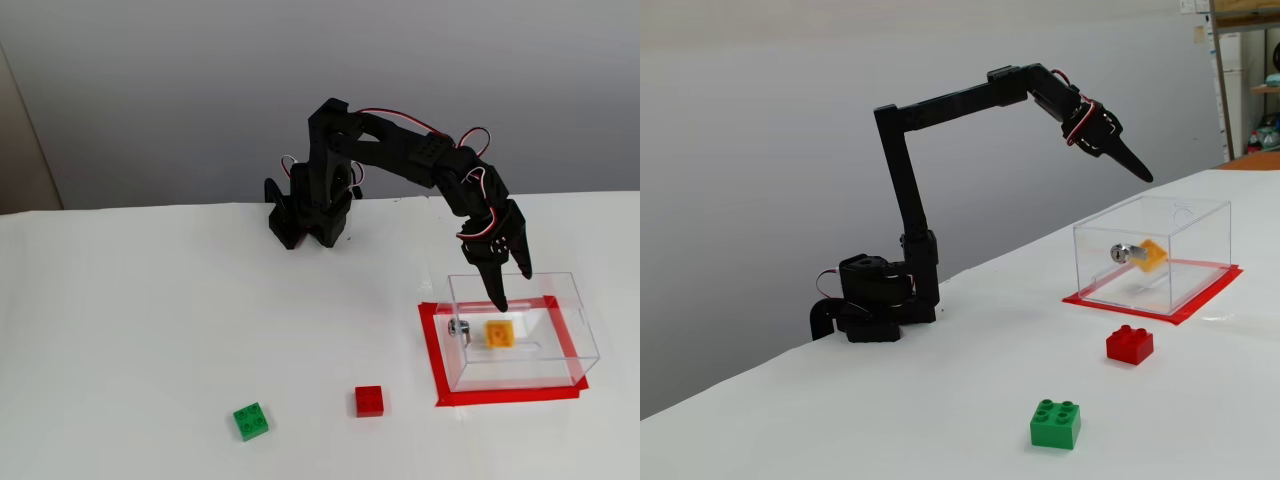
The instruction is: Pick the yellow lego brick and place it into the transparent box
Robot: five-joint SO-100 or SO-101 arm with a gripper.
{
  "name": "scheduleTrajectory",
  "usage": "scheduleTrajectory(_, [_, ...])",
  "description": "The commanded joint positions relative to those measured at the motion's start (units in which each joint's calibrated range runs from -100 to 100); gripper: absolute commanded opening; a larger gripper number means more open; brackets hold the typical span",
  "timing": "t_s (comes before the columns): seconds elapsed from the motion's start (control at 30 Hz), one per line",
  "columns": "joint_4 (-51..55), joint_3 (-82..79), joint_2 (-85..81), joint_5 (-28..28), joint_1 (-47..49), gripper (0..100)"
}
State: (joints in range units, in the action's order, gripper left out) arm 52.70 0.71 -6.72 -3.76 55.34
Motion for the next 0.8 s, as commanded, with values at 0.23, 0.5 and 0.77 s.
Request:
scheduleTrajectory(0.23, [-0.74,1.01,-0.36,0.16,-0.44,29])
scheduleTrajectory(0.5, [-0.74,1.01,-0.36,0.16,-0.74,29])
scheduleTrajectory(0.77, [-0.65,0.65,-1.13,0.26,-2.74,29])
